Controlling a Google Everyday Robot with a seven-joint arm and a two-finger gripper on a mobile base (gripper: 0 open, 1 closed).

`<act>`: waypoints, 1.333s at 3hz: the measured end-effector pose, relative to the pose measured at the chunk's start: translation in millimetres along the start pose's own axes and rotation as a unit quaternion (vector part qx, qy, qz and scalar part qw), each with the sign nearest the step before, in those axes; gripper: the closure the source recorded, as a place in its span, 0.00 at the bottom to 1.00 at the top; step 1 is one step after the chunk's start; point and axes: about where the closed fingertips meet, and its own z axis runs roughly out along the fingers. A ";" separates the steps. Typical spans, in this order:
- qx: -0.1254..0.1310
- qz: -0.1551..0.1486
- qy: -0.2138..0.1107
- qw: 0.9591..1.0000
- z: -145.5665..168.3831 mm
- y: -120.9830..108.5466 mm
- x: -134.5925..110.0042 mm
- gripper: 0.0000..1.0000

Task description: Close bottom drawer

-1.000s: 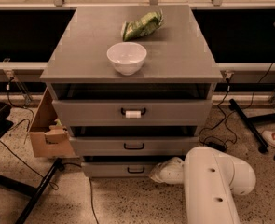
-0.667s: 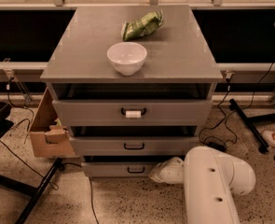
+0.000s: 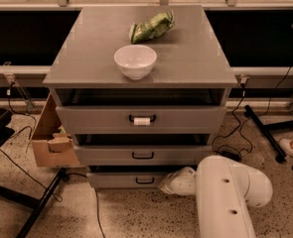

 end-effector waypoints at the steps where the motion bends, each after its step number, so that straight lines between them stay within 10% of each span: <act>1: 0.000 0.000 0.000 1.000 0.0 0.0 0.0 0.36; 3: 0.000 0.000 0.000 1.000 0.1 0.1 0.0 0.00; 4: 0.000 0.000 0.000 1.000 0.1 0.1 0.0 0.00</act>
Offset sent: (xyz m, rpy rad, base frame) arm 0.0000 0.0000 0.0000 0.0000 0.0000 0.0000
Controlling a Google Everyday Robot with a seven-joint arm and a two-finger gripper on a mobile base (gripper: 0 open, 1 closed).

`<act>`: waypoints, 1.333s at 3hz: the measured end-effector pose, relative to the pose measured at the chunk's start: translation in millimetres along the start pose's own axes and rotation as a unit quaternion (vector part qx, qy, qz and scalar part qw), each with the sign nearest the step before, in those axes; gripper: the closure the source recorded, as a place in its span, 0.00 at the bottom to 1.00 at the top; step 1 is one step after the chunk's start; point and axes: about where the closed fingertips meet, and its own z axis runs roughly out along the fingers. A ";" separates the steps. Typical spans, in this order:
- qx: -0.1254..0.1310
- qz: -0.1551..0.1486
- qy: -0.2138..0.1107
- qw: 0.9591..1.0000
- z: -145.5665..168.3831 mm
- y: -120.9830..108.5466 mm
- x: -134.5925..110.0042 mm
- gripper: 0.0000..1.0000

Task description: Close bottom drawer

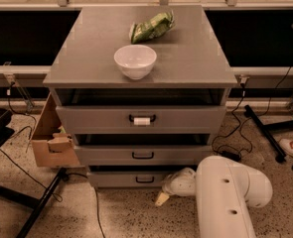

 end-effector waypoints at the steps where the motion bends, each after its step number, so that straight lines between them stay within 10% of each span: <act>1: 0.000 0.000 0.000 1.000 0.0 0.0 0.0 0.18; 4: -0.010 -0.066 0.060 0.996 -73.6 17.1 14.3 0.88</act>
Offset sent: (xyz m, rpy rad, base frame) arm -0.0218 -0.0054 0.0222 -0.0709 -0.0360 0.0509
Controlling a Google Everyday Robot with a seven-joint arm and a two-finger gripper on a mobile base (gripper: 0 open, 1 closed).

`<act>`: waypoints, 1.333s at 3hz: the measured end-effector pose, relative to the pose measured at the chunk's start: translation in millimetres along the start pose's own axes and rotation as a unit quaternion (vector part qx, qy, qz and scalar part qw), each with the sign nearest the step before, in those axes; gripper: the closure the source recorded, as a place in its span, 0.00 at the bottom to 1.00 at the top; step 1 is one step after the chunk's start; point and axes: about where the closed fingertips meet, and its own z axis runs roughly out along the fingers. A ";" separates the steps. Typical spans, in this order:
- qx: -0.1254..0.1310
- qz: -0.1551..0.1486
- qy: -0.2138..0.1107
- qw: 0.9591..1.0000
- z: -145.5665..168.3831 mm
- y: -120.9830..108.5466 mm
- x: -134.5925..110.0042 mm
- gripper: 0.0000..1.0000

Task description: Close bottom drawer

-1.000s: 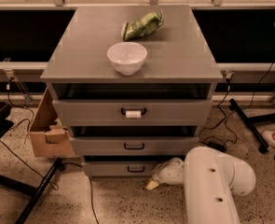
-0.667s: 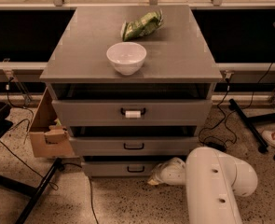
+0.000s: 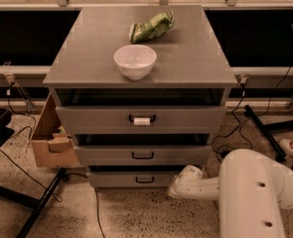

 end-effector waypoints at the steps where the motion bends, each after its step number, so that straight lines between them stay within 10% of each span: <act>1: -0.009 -0.013 0.051 0.999 -63.3 18.4 15.5 1.00; 2: -0.030 0.030 0.129 0.991 -165.5 54.6 35.8 1.00; 4: -0.062 0.081 0.286 0.953 -336.1 140.3 66.7 1.00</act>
Offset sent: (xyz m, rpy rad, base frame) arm -0.2345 -0.0701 0.1833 -0.3233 0.3082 -0.1128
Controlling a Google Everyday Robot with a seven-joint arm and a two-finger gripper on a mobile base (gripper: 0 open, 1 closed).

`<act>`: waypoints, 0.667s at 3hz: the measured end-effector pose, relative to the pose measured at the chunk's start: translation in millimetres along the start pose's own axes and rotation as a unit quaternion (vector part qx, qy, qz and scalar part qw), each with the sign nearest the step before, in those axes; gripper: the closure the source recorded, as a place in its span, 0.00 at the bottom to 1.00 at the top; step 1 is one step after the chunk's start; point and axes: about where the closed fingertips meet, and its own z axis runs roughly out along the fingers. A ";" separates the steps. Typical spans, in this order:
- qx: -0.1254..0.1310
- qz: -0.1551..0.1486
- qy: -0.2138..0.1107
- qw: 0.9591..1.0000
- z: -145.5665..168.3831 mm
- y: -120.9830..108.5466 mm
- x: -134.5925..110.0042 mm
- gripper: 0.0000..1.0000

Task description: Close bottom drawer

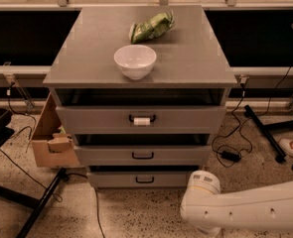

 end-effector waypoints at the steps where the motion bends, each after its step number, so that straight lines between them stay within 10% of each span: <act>1: 0.043 0.111 0.066 0.991 -64.1 3.8 57.9 1.00; 2: 0.116 0.235 0.094 0.960 -124.3 -8.8 106.3 0.83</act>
Offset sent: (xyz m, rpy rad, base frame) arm -0.0659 -0.0940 0.2423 -0.4058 -0.6274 -1.0002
